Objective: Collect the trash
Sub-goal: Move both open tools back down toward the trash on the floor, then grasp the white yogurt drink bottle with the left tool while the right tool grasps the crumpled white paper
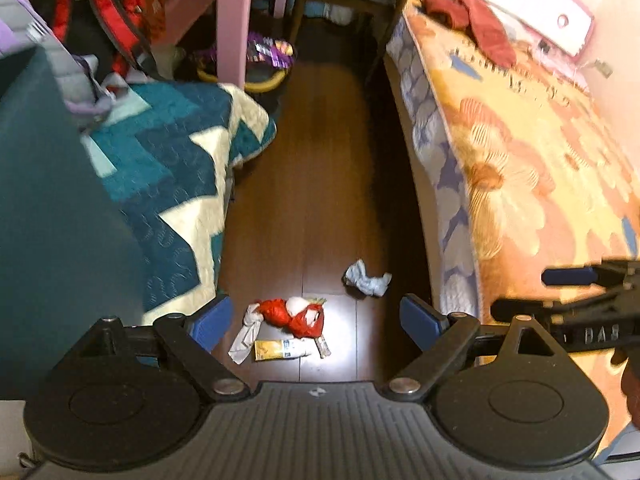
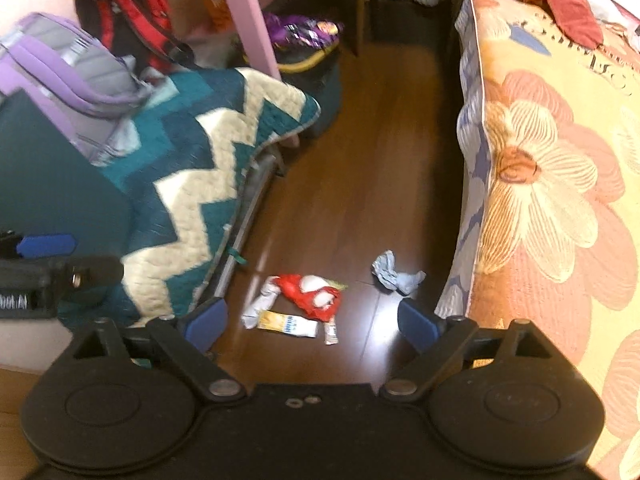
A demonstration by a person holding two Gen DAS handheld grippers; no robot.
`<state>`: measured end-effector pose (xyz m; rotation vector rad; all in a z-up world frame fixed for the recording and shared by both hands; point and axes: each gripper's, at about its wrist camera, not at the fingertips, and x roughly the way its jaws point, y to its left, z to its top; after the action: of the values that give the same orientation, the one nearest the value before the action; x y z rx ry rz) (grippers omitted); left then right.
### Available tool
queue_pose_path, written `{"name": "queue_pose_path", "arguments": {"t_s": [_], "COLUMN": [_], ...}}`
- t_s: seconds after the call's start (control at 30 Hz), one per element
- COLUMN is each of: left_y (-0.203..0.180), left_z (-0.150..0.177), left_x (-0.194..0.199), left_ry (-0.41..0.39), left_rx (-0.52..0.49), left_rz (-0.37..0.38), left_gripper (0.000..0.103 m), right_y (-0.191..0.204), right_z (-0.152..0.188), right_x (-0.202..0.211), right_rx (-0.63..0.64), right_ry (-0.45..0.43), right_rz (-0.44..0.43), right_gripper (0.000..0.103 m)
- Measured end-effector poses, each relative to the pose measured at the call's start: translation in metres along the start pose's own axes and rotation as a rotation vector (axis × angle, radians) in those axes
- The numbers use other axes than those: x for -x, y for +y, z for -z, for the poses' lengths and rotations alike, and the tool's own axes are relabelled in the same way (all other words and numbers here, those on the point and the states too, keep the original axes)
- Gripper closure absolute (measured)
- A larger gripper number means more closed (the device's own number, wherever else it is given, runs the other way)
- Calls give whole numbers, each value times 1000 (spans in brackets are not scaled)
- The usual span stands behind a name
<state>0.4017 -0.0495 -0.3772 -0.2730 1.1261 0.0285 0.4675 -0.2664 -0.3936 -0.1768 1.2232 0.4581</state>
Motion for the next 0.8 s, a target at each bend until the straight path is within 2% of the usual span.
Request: {"name": "queue_pose_path", "arguments": {"t_s": [0.33, 0.53, 0.8], "left_y": [-10, -7, 7], "left_z": [52, 87, 123], "left_x": [-149, -242, -358], "left_ry": [122, 189, 256], "left_rx": [-58, -140, -246], "left_rz": [-25, -72, -116], "left_gripper": [12, 12, 12], "right_y": [-37, -62, -82], "right_z": [9, 14, 13], "right_x": [-149, -243, -371], "right_rx": [-29, -53, 41], "right_ry": [58, 91, 148], "right_rz": [46, 84, 146], "right_gripper": [11, 11, 13]}}
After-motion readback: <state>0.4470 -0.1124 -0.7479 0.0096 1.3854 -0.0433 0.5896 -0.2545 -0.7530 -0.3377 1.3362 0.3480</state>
